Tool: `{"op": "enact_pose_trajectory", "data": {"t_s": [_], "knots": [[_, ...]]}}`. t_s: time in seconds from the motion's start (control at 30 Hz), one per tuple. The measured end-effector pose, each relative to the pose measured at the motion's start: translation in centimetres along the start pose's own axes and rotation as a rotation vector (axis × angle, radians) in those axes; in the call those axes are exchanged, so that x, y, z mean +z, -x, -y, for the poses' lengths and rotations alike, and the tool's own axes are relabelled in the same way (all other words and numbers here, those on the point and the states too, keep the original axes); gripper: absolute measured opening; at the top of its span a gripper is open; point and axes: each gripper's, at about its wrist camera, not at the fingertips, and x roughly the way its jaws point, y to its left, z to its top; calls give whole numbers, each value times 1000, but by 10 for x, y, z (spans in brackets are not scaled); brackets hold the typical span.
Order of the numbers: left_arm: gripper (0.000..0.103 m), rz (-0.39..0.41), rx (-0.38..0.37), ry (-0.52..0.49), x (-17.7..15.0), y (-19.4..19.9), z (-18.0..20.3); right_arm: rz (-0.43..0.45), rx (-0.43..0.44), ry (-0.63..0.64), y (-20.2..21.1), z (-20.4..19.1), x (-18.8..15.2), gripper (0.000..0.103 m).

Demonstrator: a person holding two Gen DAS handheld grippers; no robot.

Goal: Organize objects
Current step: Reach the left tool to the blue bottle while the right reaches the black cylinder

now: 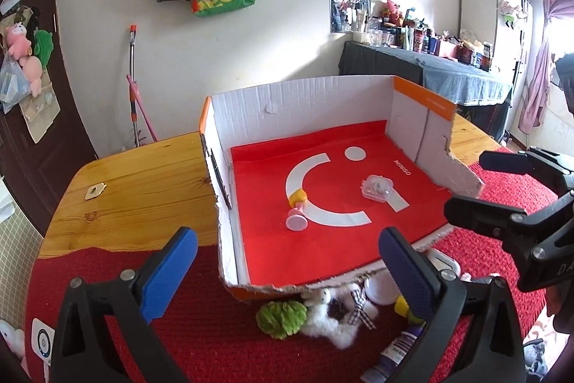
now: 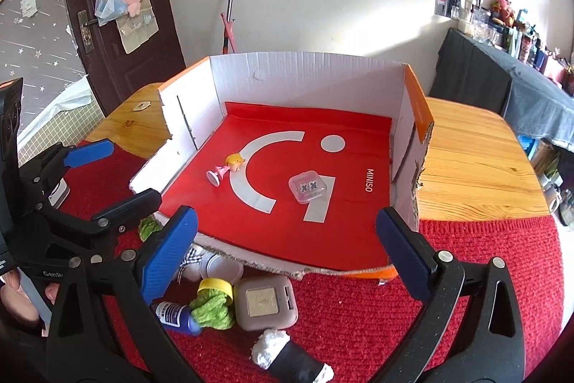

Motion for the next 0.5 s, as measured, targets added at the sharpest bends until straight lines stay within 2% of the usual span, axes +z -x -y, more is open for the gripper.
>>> {"op": "enact_pose_trajectory", "data": {"t_s": [0.5], "knots": [[103,-11,-40,8,-24,19,9,18,-28,6,19,-2,-26,101]]}}
